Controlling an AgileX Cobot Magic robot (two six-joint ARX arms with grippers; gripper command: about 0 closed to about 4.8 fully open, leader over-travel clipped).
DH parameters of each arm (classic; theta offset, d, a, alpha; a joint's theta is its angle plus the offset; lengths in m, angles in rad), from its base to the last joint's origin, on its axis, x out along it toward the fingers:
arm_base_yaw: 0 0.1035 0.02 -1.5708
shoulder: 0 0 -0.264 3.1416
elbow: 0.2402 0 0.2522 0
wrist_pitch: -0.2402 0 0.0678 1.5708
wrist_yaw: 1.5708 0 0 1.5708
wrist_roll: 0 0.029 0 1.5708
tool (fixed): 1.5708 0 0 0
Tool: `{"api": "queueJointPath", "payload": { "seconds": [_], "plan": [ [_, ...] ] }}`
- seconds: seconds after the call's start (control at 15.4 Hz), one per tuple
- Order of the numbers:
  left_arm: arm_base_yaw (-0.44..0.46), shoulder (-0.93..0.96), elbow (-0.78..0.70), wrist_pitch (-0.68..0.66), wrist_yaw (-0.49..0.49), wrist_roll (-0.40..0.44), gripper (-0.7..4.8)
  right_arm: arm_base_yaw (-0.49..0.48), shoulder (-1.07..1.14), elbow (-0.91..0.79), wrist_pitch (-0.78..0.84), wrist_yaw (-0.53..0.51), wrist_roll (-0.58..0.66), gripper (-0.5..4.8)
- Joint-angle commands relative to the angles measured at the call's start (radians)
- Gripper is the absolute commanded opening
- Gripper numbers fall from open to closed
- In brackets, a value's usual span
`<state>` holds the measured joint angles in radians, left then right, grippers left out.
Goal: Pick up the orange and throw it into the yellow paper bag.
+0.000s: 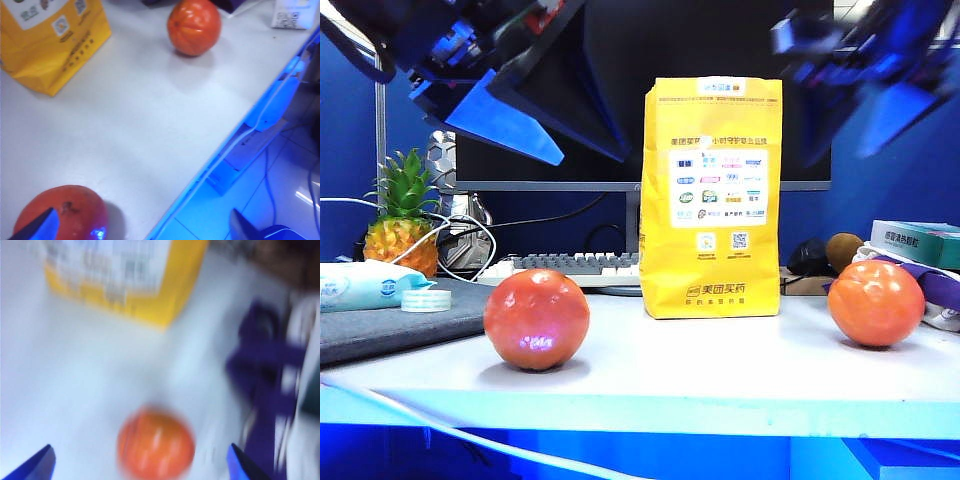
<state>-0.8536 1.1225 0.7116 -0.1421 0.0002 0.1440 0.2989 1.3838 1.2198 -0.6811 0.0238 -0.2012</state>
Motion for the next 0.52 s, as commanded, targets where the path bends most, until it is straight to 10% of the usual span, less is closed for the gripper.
{"api": "queueJointPath", "payload": {
  "seconds": [0.07,0.52],
  "plan": [
    [0.0,-0.002,0.005,0.01,0.008,-0.003,4.79,0.0,-0.026,0.0,-0.109,0.0,0.045,4.79],
    [0.0,-0.002,0.005,0.006,0.053,-0.032,4.79,-0.002,0.09,-0.071,-0.072,0.01,0.017,4.79]
  ]
}}
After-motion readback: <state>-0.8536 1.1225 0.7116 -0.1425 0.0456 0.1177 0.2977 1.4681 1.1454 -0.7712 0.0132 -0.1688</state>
